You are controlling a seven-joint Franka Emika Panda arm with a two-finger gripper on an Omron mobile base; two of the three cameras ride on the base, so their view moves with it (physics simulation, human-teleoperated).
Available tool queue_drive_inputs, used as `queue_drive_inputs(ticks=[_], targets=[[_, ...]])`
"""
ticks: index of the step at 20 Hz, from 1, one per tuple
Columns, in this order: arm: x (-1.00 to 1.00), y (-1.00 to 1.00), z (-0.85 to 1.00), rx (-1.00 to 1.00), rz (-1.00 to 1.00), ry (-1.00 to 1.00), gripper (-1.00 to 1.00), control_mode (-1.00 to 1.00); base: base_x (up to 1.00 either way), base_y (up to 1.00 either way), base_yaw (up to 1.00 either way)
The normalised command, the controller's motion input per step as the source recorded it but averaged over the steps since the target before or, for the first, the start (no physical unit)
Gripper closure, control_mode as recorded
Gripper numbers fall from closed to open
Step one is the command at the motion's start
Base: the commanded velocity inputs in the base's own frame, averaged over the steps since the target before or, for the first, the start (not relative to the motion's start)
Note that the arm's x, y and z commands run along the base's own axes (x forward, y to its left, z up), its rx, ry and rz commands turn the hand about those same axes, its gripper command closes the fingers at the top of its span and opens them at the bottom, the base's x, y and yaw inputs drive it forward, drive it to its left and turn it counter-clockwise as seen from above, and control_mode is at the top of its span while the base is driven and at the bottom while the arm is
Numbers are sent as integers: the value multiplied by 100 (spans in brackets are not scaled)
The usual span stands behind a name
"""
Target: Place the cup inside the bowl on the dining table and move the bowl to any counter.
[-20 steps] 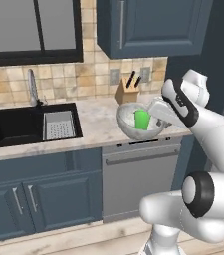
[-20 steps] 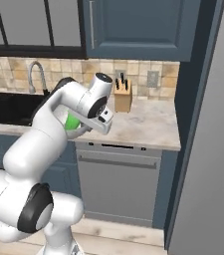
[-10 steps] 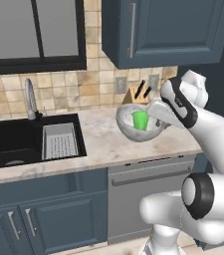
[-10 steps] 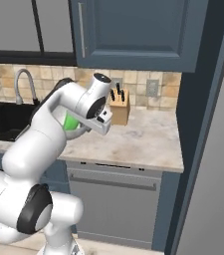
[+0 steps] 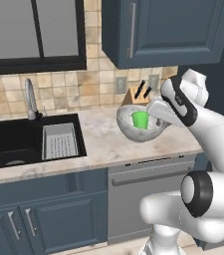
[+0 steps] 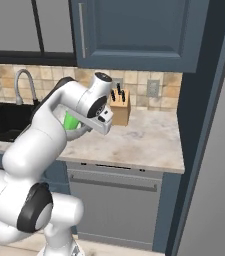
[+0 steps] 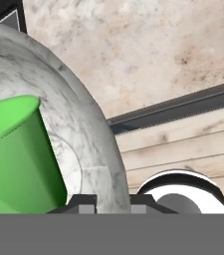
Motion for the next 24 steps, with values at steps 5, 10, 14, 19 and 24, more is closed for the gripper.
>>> queue_drive_inputs(ticks=[5, 10, 14, 19, 24], targets=[[0, 0, 0, 0, 0, 0, 100, 100, 0, 0, 0], [0, 0, 0, 0, 0, 0, 100, 100, 0, 0, 0], [0, 0, 0, 0, 0, 0, 100, -100, 0, 0, 0], [0, 1, -5, 0, 0, 0, 100, -100, 0, 0, 0], [0, 3, -38, 1, 0, 0, 100, -100, 0, 0, 0]])
